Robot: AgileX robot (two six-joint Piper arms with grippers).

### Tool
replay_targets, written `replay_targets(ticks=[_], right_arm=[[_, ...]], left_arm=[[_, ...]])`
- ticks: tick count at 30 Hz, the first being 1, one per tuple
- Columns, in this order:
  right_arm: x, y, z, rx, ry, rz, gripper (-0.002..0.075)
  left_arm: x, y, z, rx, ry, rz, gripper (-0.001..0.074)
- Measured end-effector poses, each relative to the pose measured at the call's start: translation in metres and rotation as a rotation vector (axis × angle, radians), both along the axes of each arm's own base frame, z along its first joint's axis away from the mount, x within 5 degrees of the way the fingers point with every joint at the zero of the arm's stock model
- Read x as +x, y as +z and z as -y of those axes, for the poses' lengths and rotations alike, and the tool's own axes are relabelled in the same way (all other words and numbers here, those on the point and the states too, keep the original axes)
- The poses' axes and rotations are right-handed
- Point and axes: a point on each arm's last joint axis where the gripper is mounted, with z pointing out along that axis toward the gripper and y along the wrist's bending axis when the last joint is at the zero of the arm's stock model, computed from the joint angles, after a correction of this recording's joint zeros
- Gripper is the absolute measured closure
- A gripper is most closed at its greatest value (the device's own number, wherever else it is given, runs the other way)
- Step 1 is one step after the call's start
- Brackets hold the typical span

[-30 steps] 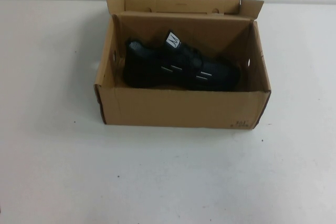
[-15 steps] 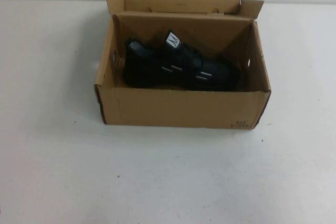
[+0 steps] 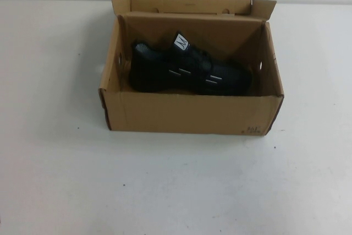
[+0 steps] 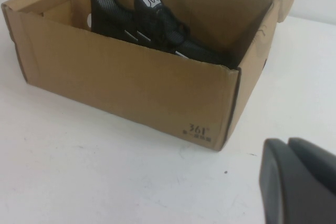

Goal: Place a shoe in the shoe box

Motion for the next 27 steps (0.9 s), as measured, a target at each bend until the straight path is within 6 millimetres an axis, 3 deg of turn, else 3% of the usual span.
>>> replay_targets(ticks=[21, 27], right_arm=[[-0.026, 0.014, 0.018, 0.063, -0.142, 0.195, 0.0743], [-0.026, 0.004, 0.022, 0.045, -0.222, 0.169, 0.0743]], left_arm=[[0.000, 0.000, 0.000, 0.004, 0.000, 0.001, 0.0735], [0.000, 0.000, 0.000, 0.004, 0.000, 0.001, 0.0735]])
